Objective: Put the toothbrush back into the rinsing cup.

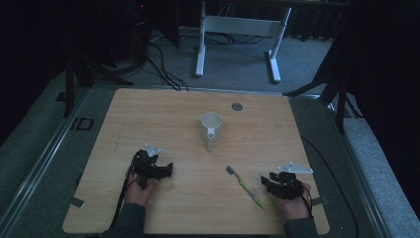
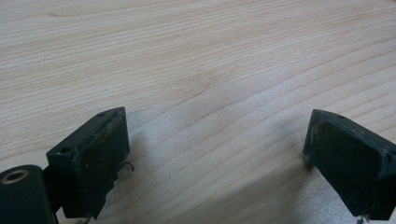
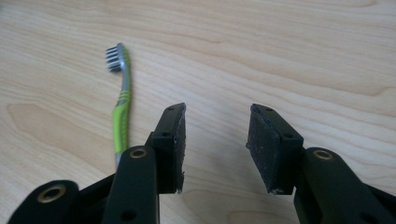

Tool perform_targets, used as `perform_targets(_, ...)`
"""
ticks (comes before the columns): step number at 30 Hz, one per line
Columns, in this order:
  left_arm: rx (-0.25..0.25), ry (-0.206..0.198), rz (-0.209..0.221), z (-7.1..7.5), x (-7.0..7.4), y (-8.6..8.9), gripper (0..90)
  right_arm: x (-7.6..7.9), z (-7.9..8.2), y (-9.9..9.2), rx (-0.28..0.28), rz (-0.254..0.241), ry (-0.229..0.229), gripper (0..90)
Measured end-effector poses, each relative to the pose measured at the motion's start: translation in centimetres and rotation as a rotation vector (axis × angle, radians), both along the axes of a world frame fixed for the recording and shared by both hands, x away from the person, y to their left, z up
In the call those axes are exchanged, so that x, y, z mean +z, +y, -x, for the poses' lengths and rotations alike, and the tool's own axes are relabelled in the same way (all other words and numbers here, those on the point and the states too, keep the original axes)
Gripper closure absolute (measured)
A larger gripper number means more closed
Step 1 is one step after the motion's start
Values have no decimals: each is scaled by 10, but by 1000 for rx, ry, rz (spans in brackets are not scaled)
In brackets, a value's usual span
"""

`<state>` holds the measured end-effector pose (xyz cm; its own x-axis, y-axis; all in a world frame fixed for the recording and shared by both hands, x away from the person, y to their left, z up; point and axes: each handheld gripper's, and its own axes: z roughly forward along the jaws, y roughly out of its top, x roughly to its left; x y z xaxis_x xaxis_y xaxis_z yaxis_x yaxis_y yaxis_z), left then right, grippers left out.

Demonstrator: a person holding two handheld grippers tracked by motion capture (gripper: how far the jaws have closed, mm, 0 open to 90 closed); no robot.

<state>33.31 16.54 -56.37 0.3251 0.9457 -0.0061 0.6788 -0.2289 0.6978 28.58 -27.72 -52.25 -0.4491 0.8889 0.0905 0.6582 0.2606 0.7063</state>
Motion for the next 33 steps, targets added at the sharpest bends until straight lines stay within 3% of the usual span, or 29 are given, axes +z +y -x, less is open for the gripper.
perform_targets(7,0,1,-1,0,0,0,73,4,-3,11,38,52,28,570)
perform_targets(14,1,0,-1,0,0,0,73,15,-3,21,55,82,22,572)
perform_targets(33,23,2,-1,0,0,-2,73,41,-5,34,104,117,58,584)
